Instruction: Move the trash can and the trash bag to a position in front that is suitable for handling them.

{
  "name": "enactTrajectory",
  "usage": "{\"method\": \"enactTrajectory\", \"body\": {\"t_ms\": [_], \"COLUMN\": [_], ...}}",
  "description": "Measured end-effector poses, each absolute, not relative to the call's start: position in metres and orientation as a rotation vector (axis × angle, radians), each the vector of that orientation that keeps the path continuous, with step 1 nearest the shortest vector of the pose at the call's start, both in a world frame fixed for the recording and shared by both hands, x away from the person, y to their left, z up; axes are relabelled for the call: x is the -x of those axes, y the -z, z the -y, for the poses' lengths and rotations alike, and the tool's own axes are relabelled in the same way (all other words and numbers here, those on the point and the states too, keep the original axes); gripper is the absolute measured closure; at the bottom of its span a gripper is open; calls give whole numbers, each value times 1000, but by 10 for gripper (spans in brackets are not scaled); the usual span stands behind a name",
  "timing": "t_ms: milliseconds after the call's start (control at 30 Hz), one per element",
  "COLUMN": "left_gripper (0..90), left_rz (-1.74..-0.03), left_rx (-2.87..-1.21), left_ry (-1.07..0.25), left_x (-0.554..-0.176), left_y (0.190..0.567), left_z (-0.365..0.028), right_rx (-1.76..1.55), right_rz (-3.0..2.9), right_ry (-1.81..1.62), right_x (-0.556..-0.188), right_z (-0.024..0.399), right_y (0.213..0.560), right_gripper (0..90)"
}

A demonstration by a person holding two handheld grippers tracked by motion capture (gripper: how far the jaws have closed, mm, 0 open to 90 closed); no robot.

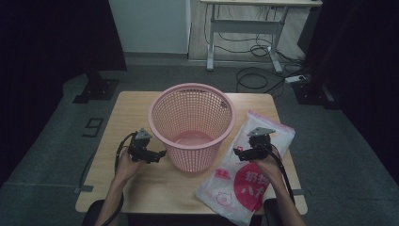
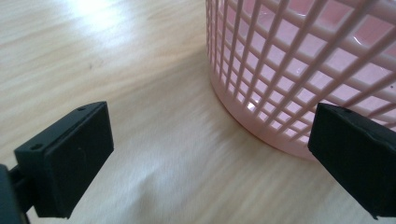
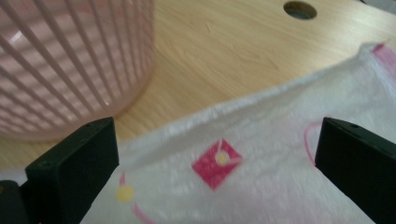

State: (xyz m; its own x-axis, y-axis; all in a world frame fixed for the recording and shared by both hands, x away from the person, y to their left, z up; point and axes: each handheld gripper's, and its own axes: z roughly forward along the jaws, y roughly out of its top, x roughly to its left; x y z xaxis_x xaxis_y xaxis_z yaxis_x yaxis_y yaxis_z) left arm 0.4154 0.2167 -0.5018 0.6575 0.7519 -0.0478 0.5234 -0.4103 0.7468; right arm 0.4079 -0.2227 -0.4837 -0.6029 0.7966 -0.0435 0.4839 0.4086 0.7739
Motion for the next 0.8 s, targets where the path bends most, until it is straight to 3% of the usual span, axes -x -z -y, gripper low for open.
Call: {"method": "enactTrajectory", "body": {"t_ms": [167, 367, 800], "left_gripper": [0, 0, 0], "left_rz": [-978, -968, -998], "left_rx": [-2113, -2141, -2260], "left_ry": [-396, -398, -390], "left_x": [-422, -404, -379], "left_y": [501, 501, 543], "left_z": [-209, -219, -224], "right_rx": [-1093, -1102, -1213], "right_rz": [-2265, -2254, -2306], "right_ry": [-1061, -1045, -960], "right_x": [-413, -406, -389], "right_z": [214, 231, 261], "right_y": [484, 485, 528], "right_gripper": [17, 38, 57]}}
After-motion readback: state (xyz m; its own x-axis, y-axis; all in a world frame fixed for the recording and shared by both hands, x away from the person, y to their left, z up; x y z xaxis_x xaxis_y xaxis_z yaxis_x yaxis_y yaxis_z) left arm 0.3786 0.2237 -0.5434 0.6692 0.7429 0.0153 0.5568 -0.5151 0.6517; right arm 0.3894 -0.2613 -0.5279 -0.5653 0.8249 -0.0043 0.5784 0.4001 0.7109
